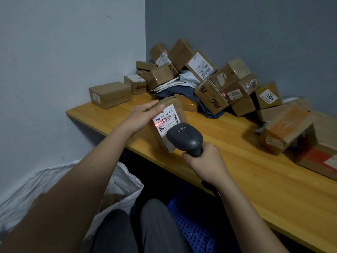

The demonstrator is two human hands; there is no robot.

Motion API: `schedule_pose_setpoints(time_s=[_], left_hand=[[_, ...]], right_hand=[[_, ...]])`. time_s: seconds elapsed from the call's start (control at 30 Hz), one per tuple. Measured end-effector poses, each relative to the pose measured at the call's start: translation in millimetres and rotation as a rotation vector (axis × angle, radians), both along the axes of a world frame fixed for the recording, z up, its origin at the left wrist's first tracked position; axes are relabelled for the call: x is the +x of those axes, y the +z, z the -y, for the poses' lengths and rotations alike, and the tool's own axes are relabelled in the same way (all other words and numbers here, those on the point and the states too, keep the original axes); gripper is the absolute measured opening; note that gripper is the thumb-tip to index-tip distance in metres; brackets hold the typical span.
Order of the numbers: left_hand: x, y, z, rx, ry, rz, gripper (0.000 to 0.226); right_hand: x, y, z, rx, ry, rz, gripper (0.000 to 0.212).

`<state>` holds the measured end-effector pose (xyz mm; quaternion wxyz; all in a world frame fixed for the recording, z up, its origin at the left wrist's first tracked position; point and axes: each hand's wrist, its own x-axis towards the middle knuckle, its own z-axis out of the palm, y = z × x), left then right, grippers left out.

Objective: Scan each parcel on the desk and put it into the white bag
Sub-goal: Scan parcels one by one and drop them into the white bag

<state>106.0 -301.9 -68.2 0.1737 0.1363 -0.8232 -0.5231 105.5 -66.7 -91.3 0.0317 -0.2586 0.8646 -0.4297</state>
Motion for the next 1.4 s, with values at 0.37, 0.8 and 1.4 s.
schedule_pose_setpoints(time_s=[0.37, 0.8, 1.4], left_hand=[[32.2, -24.4, 19.8, 0.058, 0.127, -0.090, 0.086], [214.1, -125.9, 118.3, 0.363, 0.896, -0.256, 0.057], [195.8, -258.7, 181.1, 0.425, 0.926, 0.509, 0.083]], right_hand=[[6.1, -3.2, 18.1, -0.011, 0.049, -0.028, 0.025], [47.1, -32.0, 150.8, 0.064, 0.352, 0.023, 0.014], [27.7, -120.9, 210.0, 0.352, 0.417, 0.107, 0.012]])
